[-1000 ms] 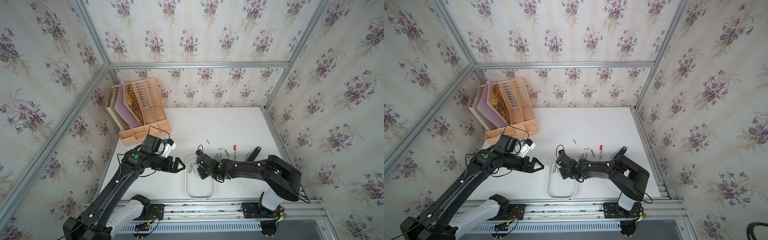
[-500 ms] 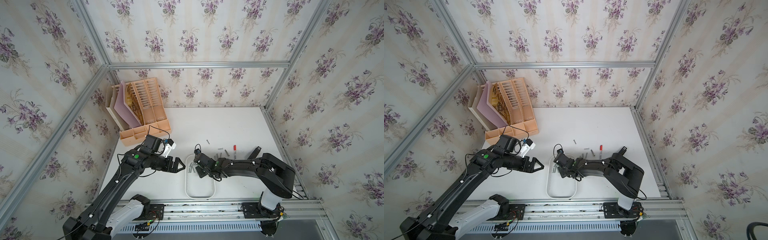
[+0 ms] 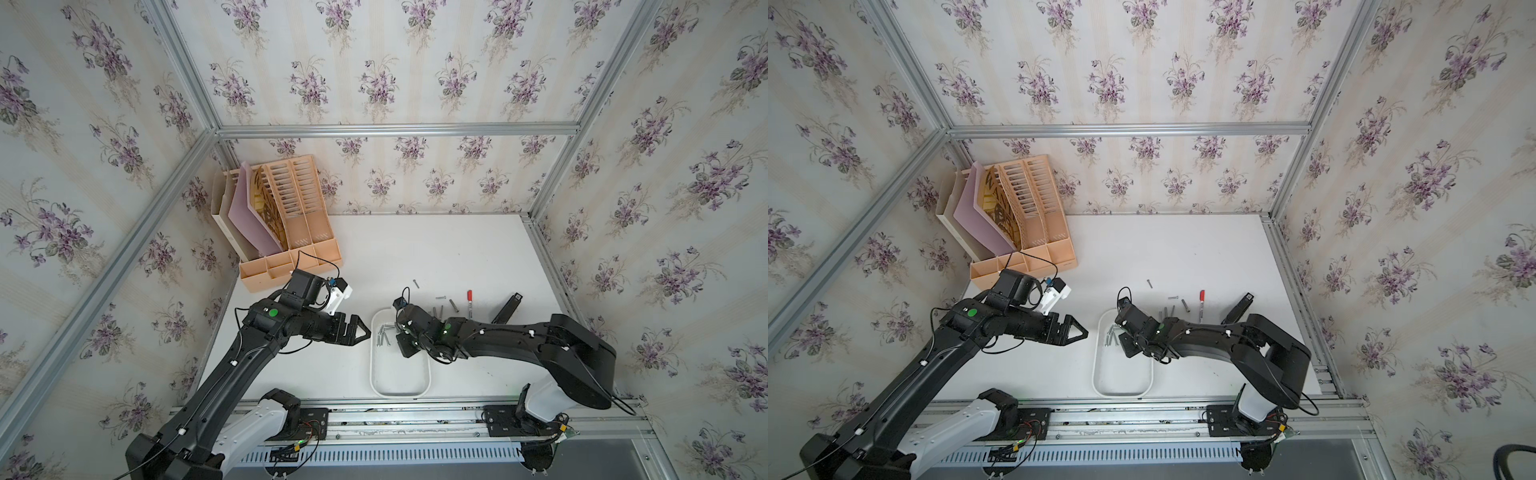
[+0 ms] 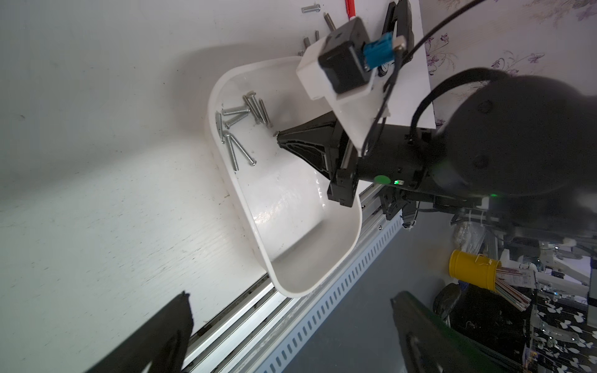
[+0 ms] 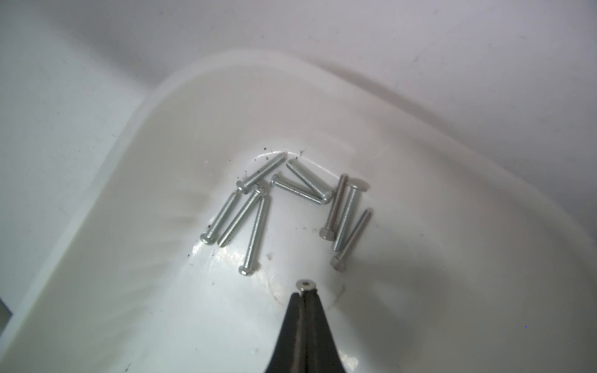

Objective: Take out the screws from the storage box
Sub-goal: Pick up the screw from the storage box, then place the screw at the center of the board.

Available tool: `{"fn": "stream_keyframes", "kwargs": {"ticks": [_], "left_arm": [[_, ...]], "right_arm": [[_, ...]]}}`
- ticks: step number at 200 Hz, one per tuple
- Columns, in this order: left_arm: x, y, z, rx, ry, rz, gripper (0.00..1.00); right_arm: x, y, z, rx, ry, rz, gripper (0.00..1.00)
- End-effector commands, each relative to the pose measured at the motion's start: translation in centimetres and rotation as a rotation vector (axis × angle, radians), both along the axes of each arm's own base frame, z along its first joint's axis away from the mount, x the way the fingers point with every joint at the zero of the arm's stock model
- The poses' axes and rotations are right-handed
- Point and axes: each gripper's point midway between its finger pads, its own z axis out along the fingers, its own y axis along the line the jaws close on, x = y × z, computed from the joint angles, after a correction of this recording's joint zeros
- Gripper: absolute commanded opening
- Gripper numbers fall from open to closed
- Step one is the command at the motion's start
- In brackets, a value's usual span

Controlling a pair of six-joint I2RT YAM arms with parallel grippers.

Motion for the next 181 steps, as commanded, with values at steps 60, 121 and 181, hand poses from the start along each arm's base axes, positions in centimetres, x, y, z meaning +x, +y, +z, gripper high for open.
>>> {"fn": "stream_keyframes", "kwargs": {"ticks": [60, 121, 181], "left_arm": [[0.0, 0.0, -0.1, 0.005, 0.0, 0.0, 0.99], [0.1, 0.0, -0.1, 0.006, -0.001, 0.001, 0.99], [0.1, 0.1, -0.1, 0.007, -0.002, 0.001, 0.99]], "right_arm": [[4.5, -7.7, 4.9, 0.095, -0.164, -0.324, 0.0], [6.9, -12.8, -1.0, 0.043, 0.081, -0.511, 0.0], [6.9, -13.3, -3.7, 0.002, 0.174, -0.526, 0.0]]}}
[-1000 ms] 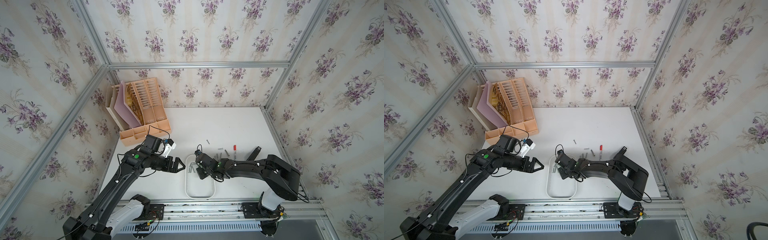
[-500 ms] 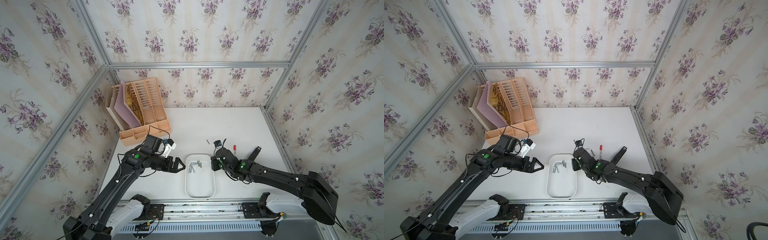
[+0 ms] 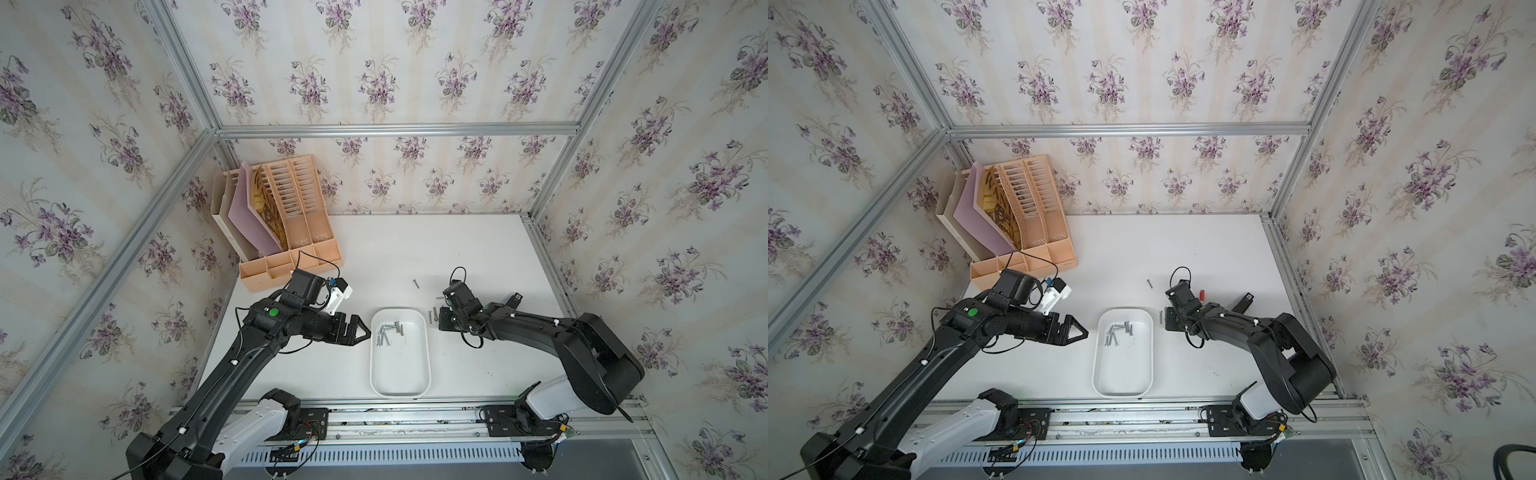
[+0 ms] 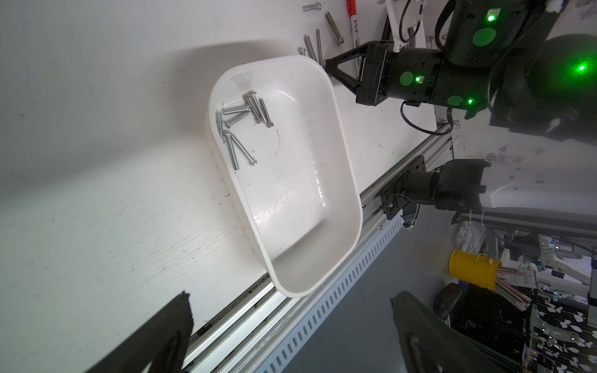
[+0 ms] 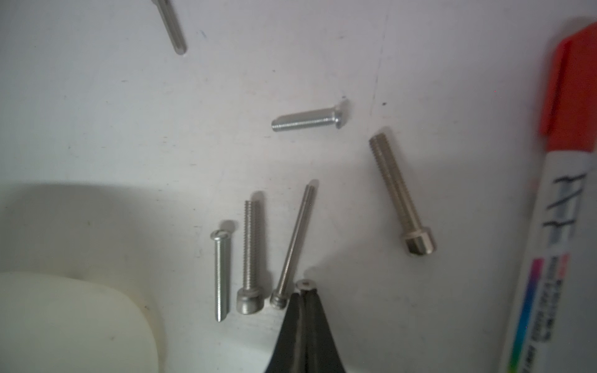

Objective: Take out the screws from the storage box
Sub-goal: Place the screw at the center of the board.

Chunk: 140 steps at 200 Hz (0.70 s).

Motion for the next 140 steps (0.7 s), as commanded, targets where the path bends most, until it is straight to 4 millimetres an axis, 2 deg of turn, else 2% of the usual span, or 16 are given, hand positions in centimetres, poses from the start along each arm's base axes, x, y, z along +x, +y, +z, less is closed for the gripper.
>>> {"fn": "stream_keyframes", "kwargs": {"ticks": [1, 41, 65, 90, 113, 140], "left_arm": [[0.1, 0.1, 0.0, 0.005, -0.003, 0.002, 0.99], [0.1, 0.1, 0.0, 0.005, -0.002, 0.002, 1.0], [0.0, 0.1, 0.0, 0.004, -0.003, 0.002, 1.0], [0.0, 0.0, 0.0, 0.004, 0.0, 0.001, 1.0], [0.0, 0.1, 0.0, 0.005, -0.002, 0.001, 0.99], [0.1, 0.1, 0.0, 0.003, -0.004, 0.002, 0.99]], "right_arm": [[-0.2, 0.2, -0.1, 0.017, 0.023, -0.003, 0.0], [0.0, -0.2, 0.3, 0.012, 0.008, -0.014, 0.0], [0.0, -0.2, 0.4, 0.009, 0.004, -0.015, 0.16], [0.1, -0.2, 1.0, 0.018, -0.017, -0.011, 0.19], [0.1, 0.2, 2.5, 0.066, -0.06, 0.005, 0.19], [-0.3, 1.2, 5.4, 0.167, -0.155, 0.054, 0.2]]}}
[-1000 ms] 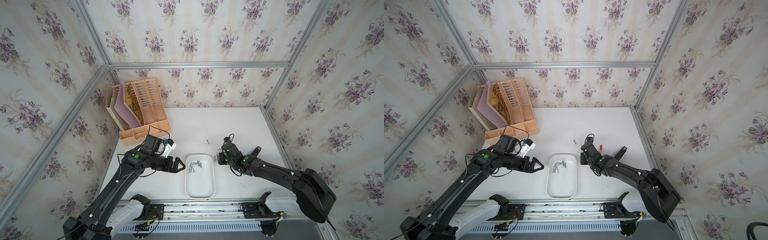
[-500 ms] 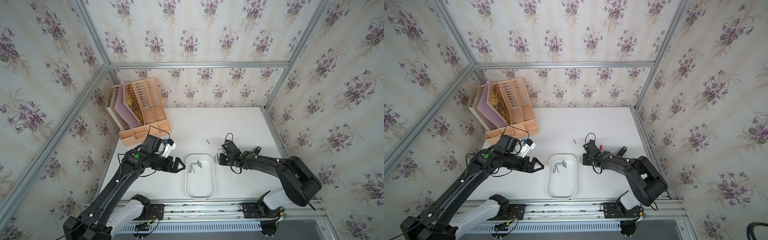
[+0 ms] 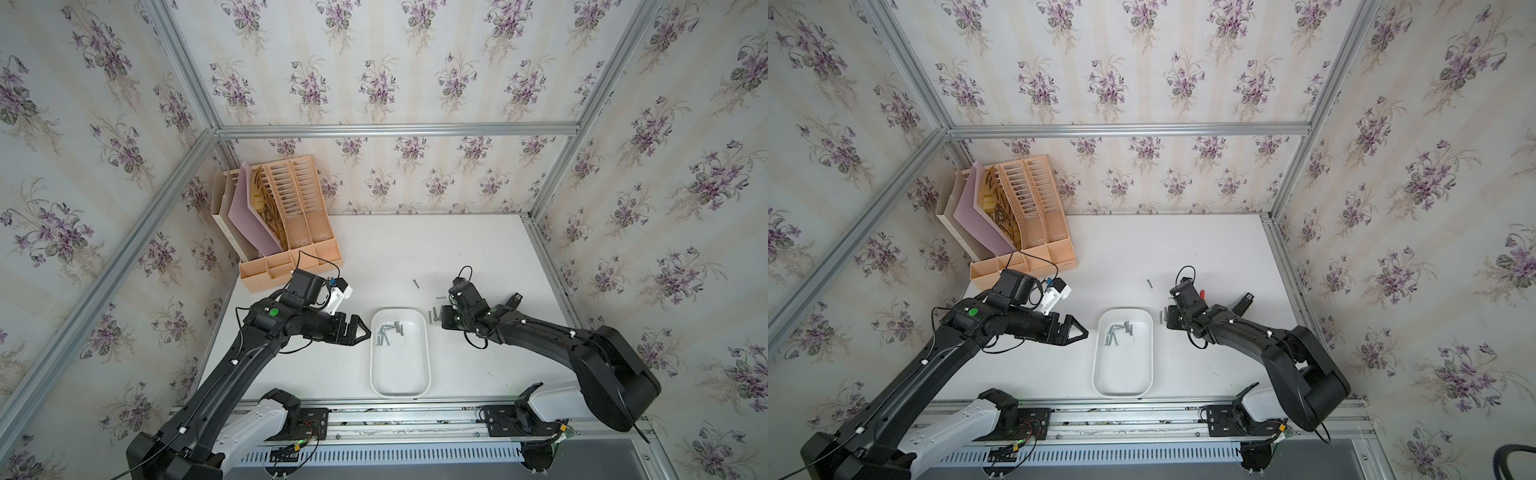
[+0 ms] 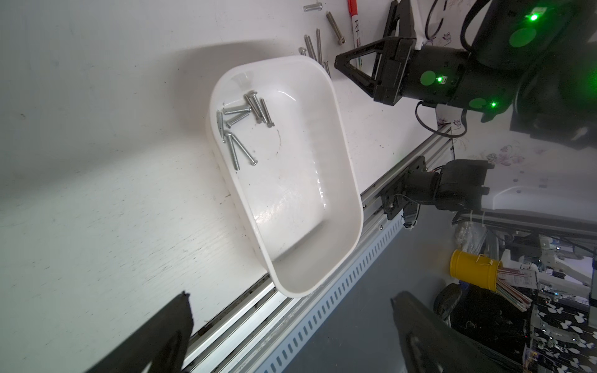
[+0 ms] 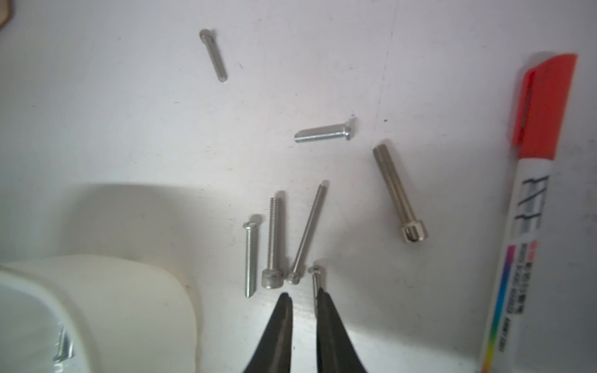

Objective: Take out the screws from the storage box
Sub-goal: Place the screw at the center of the board, then pick up the screw from the storage box.

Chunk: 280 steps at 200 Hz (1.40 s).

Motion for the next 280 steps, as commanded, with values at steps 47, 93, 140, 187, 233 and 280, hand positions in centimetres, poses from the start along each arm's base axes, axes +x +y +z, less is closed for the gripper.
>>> {"fn": "stream_keyframes", "kwargs": {"ticks": [47, 93, 140, 187, 233, 280], "left_arm": [[0.1, 0.1, -0.1, 0.005, 0.001, 0.002, 1.0], [0.1, 0.0, -0.1, 0.005, 0.0, 0.002, 0.99], [0.0, 0.0, 0.1, 0.002, -0.006, -0.002, 0.99], [0.0, 0.0, -0.1, 0.005, 0.002, -0.001, 0.99], [0.0, 0.0, 0.0, 0.004, -0.004, -0.001, 1.0], [0.0, 0.0, 0.1, 0.001, -0.004, -0.003, 0.99]], "right_arm": [[-2.0, 4.7, 6.6, 0.107, -0.249, 0.184, 0.21], [-5.3, 10.3, 7.2, 0.034, -0.31, 0.392, 0.18], [-6.1, 12.7, 4.1, 0.006, -0.204, 0.481, 0.16], [-5.8, 13.6, 1.7, -0.054, -0.137, 0.499, 0.16], [-4.4, 13.4, 0.2, -0.151, -0.113, 0.446, 0.16], [-3.5, 13.4, -1.4, -0.222, -0.08, 0.426, 0.14]]}}
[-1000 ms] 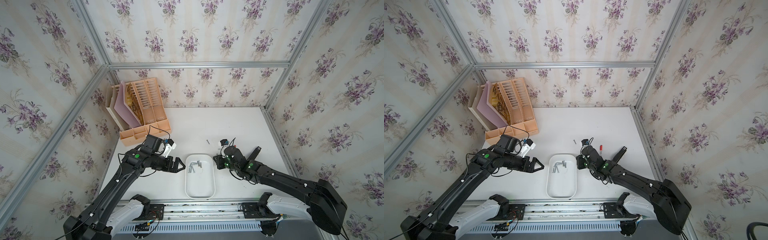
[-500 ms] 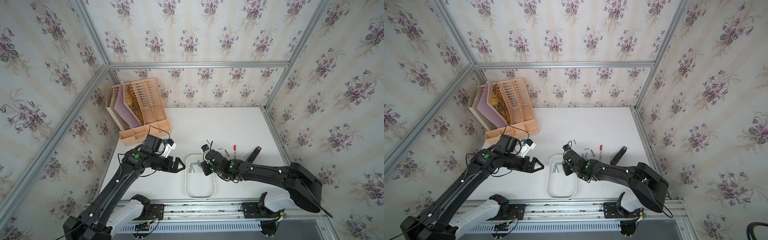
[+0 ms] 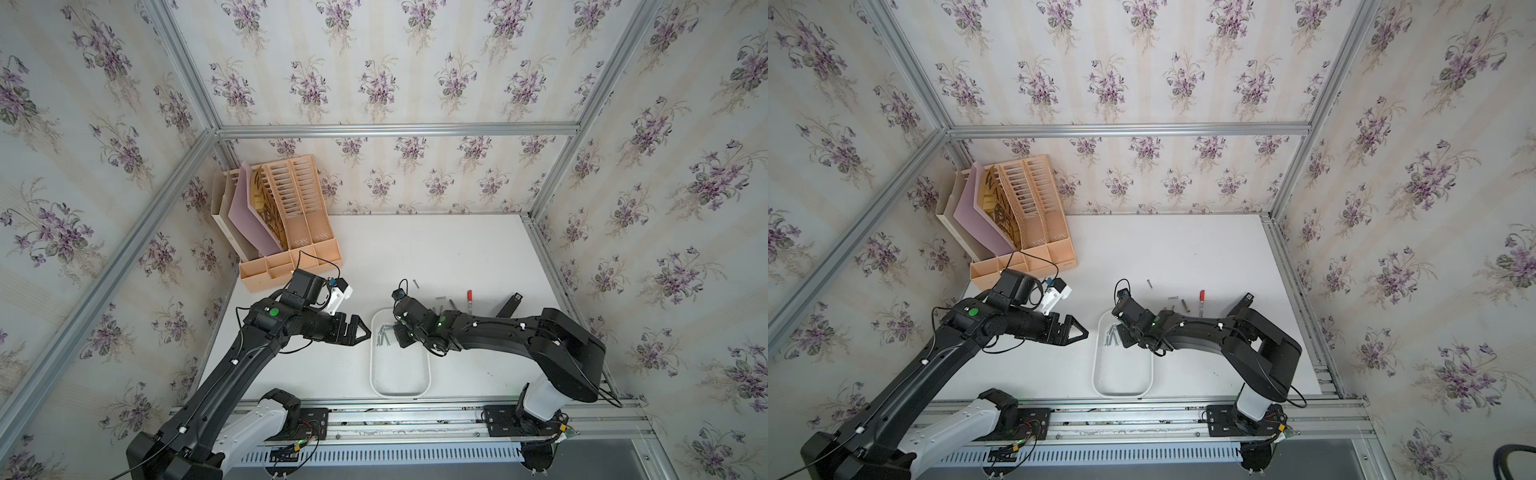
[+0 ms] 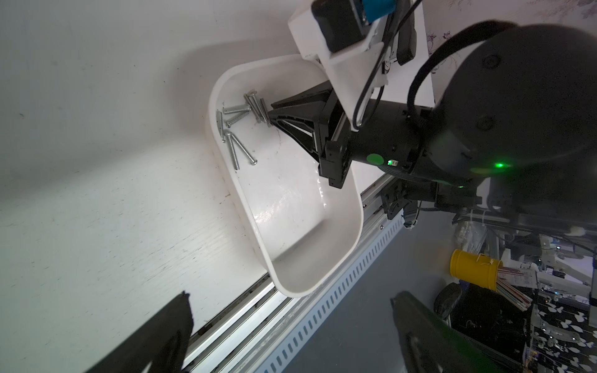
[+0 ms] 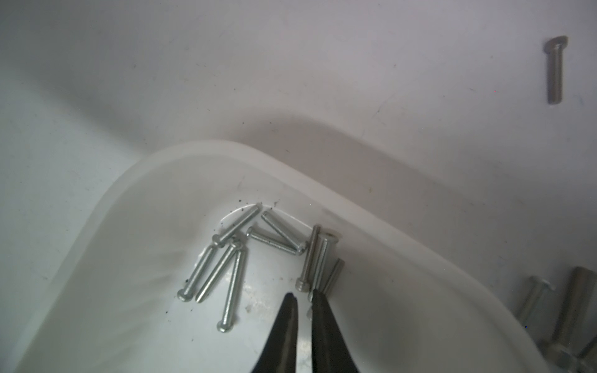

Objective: Take out the screws from the storage box
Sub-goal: Pick up the screw from the storage box.

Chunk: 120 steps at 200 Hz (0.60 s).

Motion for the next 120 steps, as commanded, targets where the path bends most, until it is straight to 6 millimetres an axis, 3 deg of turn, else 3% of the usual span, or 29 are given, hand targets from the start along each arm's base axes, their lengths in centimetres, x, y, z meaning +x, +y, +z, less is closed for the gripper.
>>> {"fn": "stream_keyframes", "kwargs": {"ticks": [1, 120], "left_arm": [[0.0, 0.0, 0.1, -0.001, -0.006, -0.001, 0.99], [-0.3, -0.2, 0.1, 0.0, -0.005, -0.012, 0.99]], "right_arm": [[0.3, -0.6, -0.8, -0.057, 0.003, -0.026, 0.14], [0.9, -0.2, -2.3, -0.109, 0.033, -0.032, 0.11]]}}
